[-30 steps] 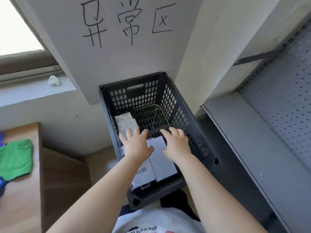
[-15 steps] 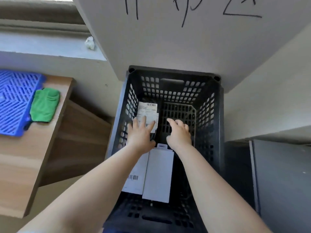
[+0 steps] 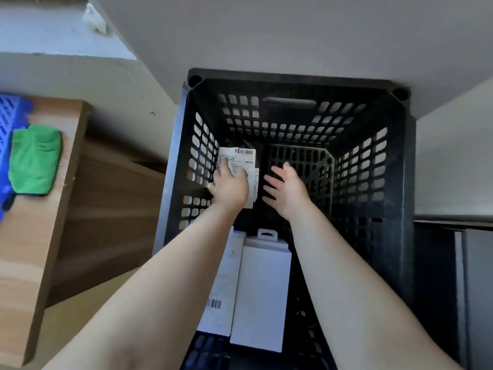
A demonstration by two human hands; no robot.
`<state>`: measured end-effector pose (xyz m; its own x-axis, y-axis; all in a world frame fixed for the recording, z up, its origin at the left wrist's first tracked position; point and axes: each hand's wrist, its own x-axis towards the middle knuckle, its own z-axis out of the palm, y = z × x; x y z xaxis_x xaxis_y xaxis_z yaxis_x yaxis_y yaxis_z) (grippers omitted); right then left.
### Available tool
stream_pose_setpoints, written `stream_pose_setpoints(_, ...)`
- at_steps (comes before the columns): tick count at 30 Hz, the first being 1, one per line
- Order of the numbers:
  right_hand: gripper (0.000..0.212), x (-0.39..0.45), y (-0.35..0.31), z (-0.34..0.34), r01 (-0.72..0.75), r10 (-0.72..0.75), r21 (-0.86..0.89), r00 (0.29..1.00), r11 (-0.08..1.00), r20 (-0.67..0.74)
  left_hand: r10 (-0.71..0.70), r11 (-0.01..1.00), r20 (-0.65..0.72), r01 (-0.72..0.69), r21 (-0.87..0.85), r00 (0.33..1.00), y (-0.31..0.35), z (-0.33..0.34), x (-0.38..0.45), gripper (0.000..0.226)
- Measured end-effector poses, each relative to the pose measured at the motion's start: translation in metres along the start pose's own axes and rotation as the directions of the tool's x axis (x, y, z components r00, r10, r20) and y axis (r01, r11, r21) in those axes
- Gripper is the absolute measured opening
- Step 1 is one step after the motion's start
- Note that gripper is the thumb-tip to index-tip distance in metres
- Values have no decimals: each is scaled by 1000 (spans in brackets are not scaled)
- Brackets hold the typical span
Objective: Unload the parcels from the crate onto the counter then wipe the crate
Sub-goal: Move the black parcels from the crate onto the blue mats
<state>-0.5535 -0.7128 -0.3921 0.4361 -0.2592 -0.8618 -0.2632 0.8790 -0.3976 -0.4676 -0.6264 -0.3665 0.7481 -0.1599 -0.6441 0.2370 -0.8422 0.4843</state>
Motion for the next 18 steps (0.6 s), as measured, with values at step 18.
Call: stream_pose_setpoints(18, 75, -11, -4, -34, 19, -44, -134, 981, 991, -189, -230, 719, 353, 403, -566, 907, -9, -1, 6, 50)
